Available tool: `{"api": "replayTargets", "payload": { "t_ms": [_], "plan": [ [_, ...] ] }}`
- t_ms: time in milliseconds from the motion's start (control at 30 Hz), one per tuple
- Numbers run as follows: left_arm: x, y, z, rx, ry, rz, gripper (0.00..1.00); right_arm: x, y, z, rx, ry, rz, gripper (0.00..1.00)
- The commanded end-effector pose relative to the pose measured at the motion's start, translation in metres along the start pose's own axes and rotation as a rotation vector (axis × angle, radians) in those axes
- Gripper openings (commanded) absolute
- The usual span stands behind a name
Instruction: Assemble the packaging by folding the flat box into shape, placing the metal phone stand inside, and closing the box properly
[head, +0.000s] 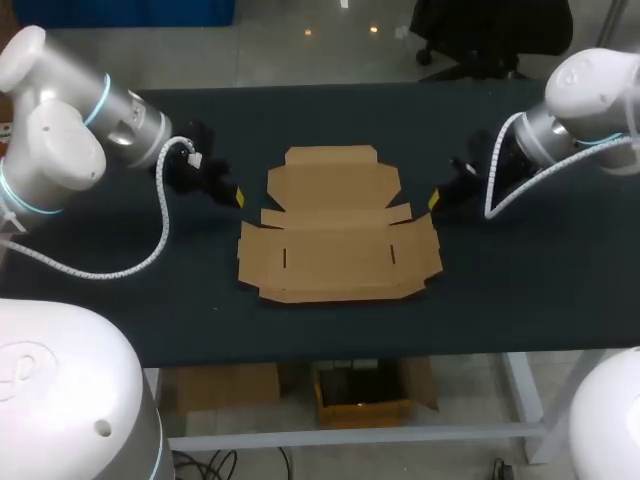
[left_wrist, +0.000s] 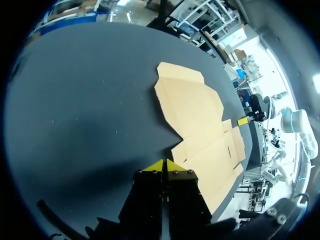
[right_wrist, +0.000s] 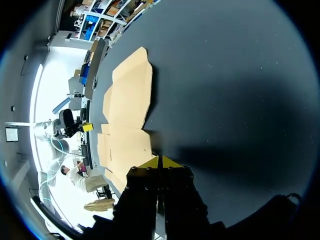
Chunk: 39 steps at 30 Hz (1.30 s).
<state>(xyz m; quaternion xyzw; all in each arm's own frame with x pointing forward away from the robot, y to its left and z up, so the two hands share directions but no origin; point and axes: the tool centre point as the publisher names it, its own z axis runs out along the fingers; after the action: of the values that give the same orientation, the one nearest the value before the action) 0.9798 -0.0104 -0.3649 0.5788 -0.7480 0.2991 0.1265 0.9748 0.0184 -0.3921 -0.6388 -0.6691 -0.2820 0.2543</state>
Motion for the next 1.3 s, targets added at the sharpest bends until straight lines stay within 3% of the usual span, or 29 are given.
{"api": "replayTargets", "payload": {
  "t_ms": [33,500,1300],
  "plan": [
    [-0.001,-0.003,0.006,-0.011,0.005,0.006,0.00,-0.008,0.012,0.005,0.030,0.022,-0.012,0.00],
    [-0.001,-0.007,0.018,-0.047,0.033,0.024,0.00,-0.007,0.020,0.020,0.021,0.015,-0.124,0.00],
    [-0.009,0.001,0.042,-0.067,0.059,0.017,0.00,-0.004,0.018,0.033,0.005,0.019,-0.136,0.00]
  ]
}}
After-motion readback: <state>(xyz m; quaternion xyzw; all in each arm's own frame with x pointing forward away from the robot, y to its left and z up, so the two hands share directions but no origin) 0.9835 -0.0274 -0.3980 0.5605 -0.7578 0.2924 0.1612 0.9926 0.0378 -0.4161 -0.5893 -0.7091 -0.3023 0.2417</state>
